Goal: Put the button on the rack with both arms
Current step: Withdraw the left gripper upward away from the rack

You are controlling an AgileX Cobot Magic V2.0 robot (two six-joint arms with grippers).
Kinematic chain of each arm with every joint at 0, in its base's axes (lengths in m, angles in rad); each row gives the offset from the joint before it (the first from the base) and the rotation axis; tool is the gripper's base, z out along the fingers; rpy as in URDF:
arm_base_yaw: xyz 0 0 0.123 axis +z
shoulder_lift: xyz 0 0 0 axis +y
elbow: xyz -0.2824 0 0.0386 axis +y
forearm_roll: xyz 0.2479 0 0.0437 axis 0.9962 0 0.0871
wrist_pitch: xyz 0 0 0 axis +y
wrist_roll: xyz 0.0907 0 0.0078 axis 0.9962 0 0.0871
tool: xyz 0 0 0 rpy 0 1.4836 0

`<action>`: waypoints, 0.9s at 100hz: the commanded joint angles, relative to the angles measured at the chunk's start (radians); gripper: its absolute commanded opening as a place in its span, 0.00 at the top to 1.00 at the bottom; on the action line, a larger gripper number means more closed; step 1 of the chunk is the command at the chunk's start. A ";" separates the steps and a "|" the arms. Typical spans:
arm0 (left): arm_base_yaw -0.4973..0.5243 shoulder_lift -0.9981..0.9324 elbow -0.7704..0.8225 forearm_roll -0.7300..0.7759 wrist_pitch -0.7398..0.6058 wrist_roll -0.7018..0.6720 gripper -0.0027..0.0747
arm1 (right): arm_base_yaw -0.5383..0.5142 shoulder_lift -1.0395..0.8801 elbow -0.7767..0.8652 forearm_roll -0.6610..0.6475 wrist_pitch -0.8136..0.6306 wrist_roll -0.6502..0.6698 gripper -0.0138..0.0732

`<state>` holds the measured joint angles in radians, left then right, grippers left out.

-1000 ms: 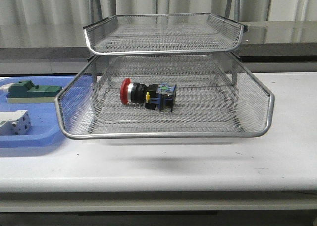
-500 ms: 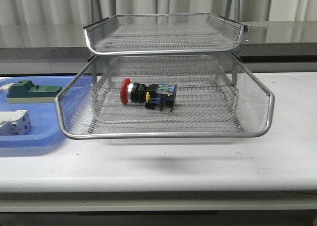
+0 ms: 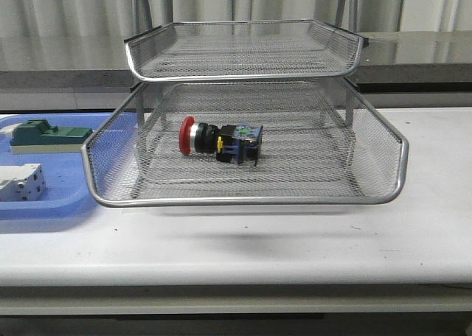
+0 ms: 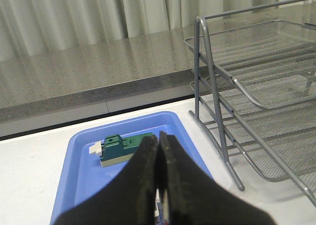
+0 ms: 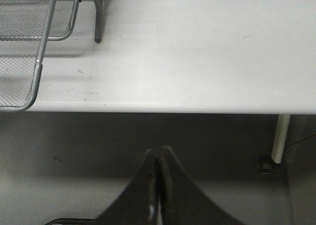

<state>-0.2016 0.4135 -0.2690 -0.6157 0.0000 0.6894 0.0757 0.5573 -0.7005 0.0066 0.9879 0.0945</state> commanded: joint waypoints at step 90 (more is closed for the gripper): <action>0.003 0.006 -0.026 -0.010 -0.066 -0.010 0.99 | 0.010 0.366 -0.031 0.519 -0.091 -0.213 0.92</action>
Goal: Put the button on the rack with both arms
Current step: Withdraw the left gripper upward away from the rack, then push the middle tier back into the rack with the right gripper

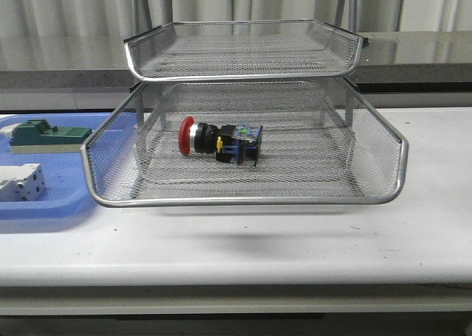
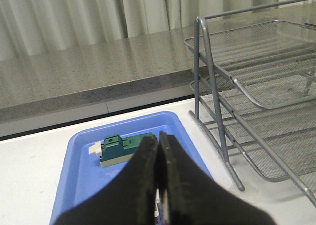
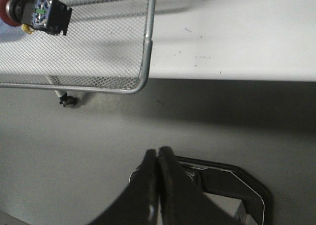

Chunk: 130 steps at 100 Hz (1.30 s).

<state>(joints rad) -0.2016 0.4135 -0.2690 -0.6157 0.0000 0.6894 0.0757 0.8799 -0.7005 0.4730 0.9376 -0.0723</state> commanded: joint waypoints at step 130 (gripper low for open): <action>0.003 0.006 -0.026 -0.010 -0.066 -0.010 0.99 | 0.566 0.536 -0.011 0.049 -0.716 -0.053 0.91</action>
<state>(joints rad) -0.2016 0.4135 -0.2690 -0.6157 0.0000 0.6894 0.6368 1.4386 -0.6846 0.5063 0.3186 -0.1135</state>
